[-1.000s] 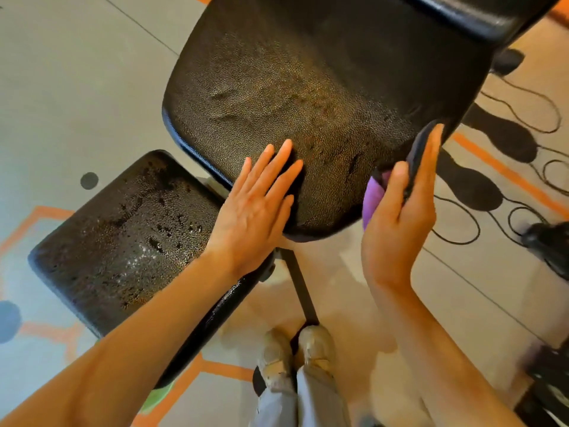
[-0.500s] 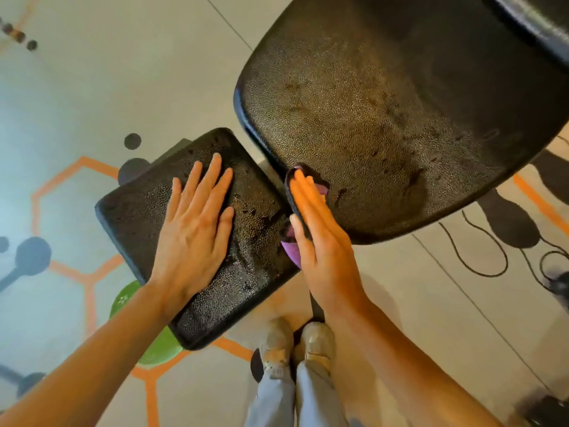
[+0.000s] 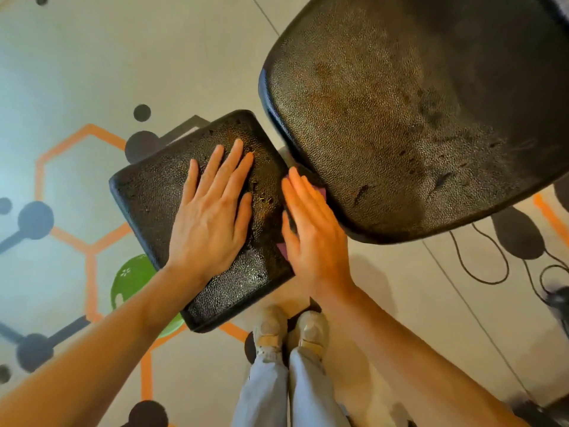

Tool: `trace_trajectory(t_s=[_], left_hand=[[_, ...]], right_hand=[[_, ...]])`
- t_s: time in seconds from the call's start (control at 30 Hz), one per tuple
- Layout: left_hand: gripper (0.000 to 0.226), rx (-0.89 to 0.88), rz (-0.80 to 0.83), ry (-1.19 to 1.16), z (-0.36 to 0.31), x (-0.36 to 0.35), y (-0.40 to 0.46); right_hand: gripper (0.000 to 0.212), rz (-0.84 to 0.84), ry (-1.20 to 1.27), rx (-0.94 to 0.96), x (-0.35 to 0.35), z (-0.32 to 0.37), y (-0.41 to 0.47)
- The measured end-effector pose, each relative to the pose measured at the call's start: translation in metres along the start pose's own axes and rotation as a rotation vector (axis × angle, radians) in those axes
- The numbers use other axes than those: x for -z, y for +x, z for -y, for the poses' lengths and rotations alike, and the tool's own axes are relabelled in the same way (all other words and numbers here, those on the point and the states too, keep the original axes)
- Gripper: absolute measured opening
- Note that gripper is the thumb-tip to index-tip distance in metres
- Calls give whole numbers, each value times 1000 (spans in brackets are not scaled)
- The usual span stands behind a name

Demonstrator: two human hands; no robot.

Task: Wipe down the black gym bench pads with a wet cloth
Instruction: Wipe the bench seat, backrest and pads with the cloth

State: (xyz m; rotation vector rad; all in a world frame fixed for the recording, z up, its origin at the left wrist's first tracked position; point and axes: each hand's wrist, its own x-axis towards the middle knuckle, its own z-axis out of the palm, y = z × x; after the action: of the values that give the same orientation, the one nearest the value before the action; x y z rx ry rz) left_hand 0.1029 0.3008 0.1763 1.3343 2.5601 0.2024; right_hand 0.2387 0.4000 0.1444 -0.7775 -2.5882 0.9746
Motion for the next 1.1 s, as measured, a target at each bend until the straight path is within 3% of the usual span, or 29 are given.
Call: trace_trajectory(t_s=[0.33, 0.53, 0.7, 0.9, 1.1], left_hand=[[52, -2, -26, 8, 0, -2, 0], [53, -16, -28, 12, 2, -1, -2], [53, -8, -30, 13, 1, -2, -1], [54, -25, -25, -8, 4, -3, 0], [57, 43, -46, -65, 37, 16, -20]], right_hand=[[49, 59, 5, 3, 7, -1, -26], [55, 60, -9, -52, -9, 19, 51], [48, 76, -46, -15, 11, 7, -22], [50, 51, -38, -56, -11, 17, 61], [45, 94, -33, 7, 10, 3, -6]])
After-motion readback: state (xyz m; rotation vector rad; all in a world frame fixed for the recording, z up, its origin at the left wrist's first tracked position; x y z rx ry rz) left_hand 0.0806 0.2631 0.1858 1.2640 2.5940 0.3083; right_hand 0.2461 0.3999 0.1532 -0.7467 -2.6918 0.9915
